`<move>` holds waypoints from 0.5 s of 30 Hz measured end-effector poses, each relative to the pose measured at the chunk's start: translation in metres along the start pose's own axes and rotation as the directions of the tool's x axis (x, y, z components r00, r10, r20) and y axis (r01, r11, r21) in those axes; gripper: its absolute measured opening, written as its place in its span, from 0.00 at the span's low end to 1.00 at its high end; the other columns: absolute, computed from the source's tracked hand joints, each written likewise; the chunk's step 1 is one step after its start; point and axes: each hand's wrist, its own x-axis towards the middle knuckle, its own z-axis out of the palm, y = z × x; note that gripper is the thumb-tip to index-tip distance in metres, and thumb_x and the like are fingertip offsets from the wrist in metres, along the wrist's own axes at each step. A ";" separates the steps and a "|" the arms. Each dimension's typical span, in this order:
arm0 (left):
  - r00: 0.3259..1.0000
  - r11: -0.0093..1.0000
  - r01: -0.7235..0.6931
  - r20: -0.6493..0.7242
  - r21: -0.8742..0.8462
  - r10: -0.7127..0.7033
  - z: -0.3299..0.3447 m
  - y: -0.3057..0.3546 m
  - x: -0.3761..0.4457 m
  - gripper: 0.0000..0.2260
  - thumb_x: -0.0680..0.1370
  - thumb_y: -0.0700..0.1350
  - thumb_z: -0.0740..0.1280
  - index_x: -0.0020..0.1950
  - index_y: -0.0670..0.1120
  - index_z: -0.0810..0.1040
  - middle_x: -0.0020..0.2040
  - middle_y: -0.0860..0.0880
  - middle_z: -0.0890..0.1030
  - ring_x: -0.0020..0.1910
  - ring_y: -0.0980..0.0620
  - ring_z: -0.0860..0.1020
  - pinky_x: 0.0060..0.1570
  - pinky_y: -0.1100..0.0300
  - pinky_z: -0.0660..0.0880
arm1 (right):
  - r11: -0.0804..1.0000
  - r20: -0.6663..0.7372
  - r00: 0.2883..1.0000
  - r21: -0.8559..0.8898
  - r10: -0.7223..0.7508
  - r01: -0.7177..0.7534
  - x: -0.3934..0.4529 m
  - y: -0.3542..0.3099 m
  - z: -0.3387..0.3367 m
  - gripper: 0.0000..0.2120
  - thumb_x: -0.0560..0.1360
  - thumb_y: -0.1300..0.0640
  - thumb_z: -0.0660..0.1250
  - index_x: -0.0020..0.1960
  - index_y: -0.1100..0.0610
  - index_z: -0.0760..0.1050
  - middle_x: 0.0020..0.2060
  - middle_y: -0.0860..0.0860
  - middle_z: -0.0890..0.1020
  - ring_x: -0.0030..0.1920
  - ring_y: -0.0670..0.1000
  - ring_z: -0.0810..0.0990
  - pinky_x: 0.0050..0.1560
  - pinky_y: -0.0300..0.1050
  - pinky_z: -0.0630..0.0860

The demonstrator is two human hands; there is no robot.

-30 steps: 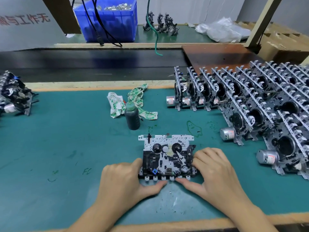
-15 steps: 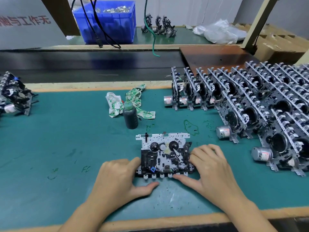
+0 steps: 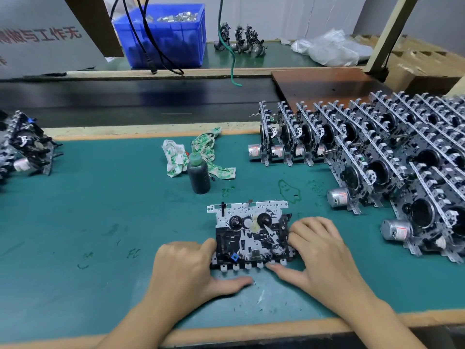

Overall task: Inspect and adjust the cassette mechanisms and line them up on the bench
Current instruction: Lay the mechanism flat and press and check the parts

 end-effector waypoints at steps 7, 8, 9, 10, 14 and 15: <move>0.997 0.998 0.067 -0.047 0.003 -0.067 0.004 0.002 0.003 0.30 0.65 0.72 0.61 0.22 0.45 0.64 0.16 0.50 0.62 0.14 0.50 0.64 0.20 0.66 0.56 | 0.997 0.024 1.000 0.079 0.005 -0.007 0.000 -0.002 -0.001 0.24 0.66 0.34 0.64 0.33 0.56 0.72 0.35 0.47 0.74 0.39 0.51 0.73 0.53 0.43 0.66; 0.999 0.999 0.043 -0.032 -0.019 -0.043 0.003 0.000 0.003 0.31 0.65 0.73 0.60 0.23 0.45 0.65 0.16 0.50 0.63 0.14 0.50 0.64 0.19 0.66 0.57 | 0.998 0.015 1.000 0.059 0.015 -0.015 0.000 -0.003 0.000 0.23 0.67 0.35 0.64 0.33 0.56 0.72 0.34 0.47 0.74 0.38 0.51 0.73 0.52 0.43 0.66; 1.000 0.999 0.022 -0.016 -0.043 -0.022 0.003 -0.003 0.002 0.32 0.64 0.74 0.60 0.23 0.45 0.66 0.16 0.50 0.63 0.15 0.50 0.65 0.19 0.65 0.58 | 0.999 0.008 1.000 0.029 0.027 -0.027 0.000 -0.005 0.001 0.23 0.68 0.36 0.63 0.32 0.57 0.73 0.33 0.47 0.74 0.37 0.51 0.73 0.51 0.43 0.66; 1.000 0.998 0.010 0.001 -0.062 -0.010 0.003 -0.004 0.002 0.32 0.63 0.75 0.59 0.24 0.45 0.67 0.17 0.51 0.64 0.15 0.50 0.66 0.19 0.65 0.59 | 0.999 0.005 0.999 0.002 0.038 -0.038 0.001 -0.006 0.002 0.23 0.69 0.37 0.62 0.32 0.57 0.73 0.33 0.47 0.75 0.36 0.51 0.74 0.50 0.43 0.66; 0.996 0.996 0.007 0.094 -0.093 0.002 0.004 -0.005 0.000 0.33 0.63 0.76 0.58 0.28 0.45 0.74 0.18 0.51 0.66 0.17 0.51 0.68 0.18 0.64 0.63 | 0.998 0.015 0.998 -0.018 0.054 -0.053 0.000 -0.003 0.002 0.27 0.67 0.32 0.61 0.34 0.58 0.75 0.34 0.47 0.75 0.37 0.51 0.74 0.52 0.45 0.66; 0.995 0.994 -0.014 0.099 -0.110 0.025 0.004 -0.006 0.000 0.32 0.63 0.76 0.59 0.29 0.45 0.74 0.18 0.51 0.66 0.17 0.51 0.68 0.19 0.64 0.63 | 0.998 0.015 0.998 -0.023 0.064 -0.063 0.000 -0.002 0.001 0.29 0.66 0.30 0.60 0.34 0.57 0.75 0.34 0.47 0.76 0.38 0.51 0.75 0.53 0.45 0.66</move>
